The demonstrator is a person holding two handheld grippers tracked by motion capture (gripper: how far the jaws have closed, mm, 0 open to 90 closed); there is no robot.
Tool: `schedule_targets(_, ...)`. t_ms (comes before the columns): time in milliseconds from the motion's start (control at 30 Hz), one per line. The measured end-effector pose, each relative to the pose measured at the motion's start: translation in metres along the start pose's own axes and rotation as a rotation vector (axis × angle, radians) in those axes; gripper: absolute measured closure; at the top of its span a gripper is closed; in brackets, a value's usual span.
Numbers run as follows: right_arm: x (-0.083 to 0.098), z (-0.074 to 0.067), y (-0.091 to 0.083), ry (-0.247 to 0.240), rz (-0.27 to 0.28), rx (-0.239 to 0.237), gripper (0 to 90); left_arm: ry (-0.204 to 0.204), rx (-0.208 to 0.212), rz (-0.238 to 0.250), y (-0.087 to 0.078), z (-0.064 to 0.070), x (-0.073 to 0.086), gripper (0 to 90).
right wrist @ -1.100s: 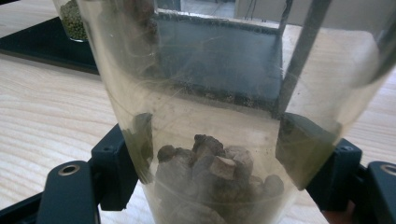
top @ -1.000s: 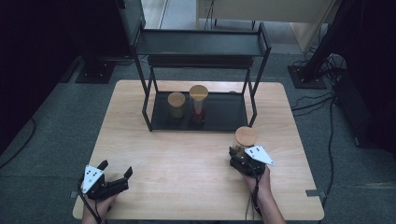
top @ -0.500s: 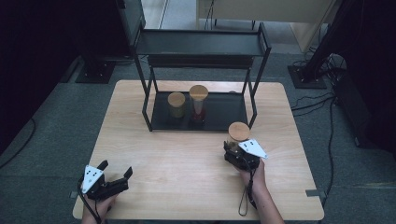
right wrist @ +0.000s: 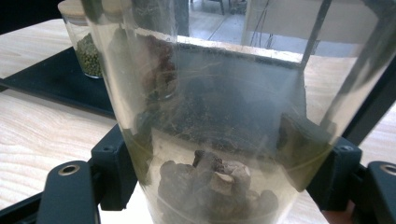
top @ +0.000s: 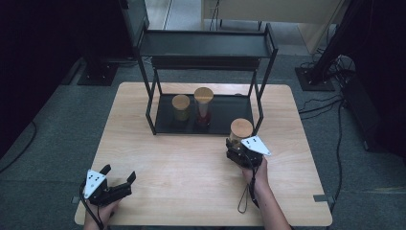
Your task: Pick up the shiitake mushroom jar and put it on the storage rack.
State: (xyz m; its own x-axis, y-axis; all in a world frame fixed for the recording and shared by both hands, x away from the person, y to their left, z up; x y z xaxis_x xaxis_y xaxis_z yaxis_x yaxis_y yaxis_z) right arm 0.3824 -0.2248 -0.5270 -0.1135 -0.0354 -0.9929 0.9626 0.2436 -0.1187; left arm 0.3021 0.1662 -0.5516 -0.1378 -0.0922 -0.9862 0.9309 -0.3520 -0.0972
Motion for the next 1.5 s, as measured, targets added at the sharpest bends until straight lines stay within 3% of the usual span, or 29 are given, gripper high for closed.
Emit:
schedule_targets(700, -0.009, -0.008, 0.038, 0.010, -0.009, 0.002, 24.7, -0.009, 0.005, -0.001, 0.000, 0.000, 0.000, 0.0)
schedule_targets(1500, -0.013, 0.008, 0.067, 0.011, -0.023, 0.042, 24.7, -0.018, 0.004, 0.002, 0.000, -0.001, 0.000, 0.0)
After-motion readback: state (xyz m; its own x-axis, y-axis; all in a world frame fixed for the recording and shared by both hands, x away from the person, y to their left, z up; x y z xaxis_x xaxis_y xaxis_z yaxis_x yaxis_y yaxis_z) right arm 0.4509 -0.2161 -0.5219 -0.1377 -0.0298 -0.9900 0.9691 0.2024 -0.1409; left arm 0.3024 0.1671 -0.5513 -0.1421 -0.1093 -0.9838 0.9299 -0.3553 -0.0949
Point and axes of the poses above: each handheld gripper's, and its own axes: y roughly forward along the jaws, x roughly out of its underside, z roughly to its right, the point moved 10 cm from there along y, roughly forward along the jaws, and after that the axes turned 15 degrees about z, right-handed, at the moved point
